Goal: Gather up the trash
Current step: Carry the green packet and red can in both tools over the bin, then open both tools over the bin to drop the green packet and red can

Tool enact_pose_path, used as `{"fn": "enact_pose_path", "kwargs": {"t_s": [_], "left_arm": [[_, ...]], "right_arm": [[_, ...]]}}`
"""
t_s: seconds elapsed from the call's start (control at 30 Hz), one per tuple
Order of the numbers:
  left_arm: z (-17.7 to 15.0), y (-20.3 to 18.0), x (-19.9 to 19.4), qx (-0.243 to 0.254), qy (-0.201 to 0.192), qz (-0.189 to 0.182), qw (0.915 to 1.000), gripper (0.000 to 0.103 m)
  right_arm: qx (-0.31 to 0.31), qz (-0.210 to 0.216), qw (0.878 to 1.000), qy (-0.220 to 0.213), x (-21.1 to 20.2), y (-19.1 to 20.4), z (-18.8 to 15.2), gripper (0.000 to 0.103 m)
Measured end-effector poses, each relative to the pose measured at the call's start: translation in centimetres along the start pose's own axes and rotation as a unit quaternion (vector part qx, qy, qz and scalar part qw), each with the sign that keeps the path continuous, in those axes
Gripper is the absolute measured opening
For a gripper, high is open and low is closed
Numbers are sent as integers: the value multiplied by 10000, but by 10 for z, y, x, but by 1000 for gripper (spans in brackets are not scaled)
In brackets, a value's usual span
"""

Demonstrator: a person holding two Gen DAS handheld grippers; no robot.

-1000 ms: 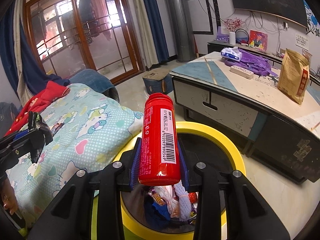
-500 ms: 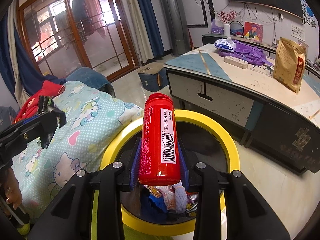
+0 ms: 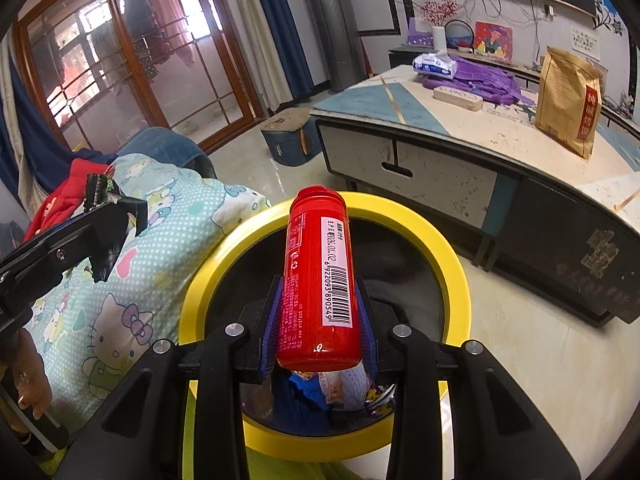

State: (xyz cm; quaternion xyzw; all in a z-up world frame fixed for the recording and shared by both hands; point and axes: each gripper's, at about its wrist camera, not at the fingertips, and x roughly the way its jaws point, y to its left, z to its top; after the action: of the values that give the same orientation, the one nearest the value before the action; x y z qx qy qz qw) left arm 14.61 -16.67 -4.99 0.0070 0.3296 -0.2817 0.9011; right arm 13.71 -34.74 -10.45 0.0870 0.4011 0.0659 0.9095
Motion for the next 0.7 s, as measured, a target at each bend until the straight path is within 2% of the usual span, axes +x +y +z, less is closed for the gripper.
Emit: {"fn": "enact_pose_path", "kwargs": {"t_s": [0.3, 0.33, 0.4, 0.47, 0.5, 0.6, 0.67, 0.7], "left_arm": [[1, 2, 14, -151, 132, -94, 9998, 33], [2, 3, 16, -176, 140, -98, 9997, 36], [4, 4, 18, -217, 149, -131, 9996, 43], [5, 5, 19, -248, 154, -146, 9995, 56], [5, 5, 20, -271, 144, -143, 9994, 57], [5, 7, 20, -339, 170, -164, 9991, 69], [5, 11, 19, -429, 170, -158, 9988, 88], [5, 12, 19, -468, 167, -170, 9986, 91]], "right_arm": [[177, -43, 9997, 134, 8, -7, -1, 32], [207, -56, 9997, 146, 9, -8, -1, 32], [259, -84, 9995, 169, 10, -10, -1, 33], [309, -119, 9993, 145, 9, -13, -1, 47], [334, -131, 9993, 104, 7, -14, -1, 49], [359, -150, 9992, 57, 6, -15, 0, 50], [390, -153, 9991, 51, 7, -17, 0, 54], [398, -157, 9991, 49, 7, -18, 0, 54]]}}
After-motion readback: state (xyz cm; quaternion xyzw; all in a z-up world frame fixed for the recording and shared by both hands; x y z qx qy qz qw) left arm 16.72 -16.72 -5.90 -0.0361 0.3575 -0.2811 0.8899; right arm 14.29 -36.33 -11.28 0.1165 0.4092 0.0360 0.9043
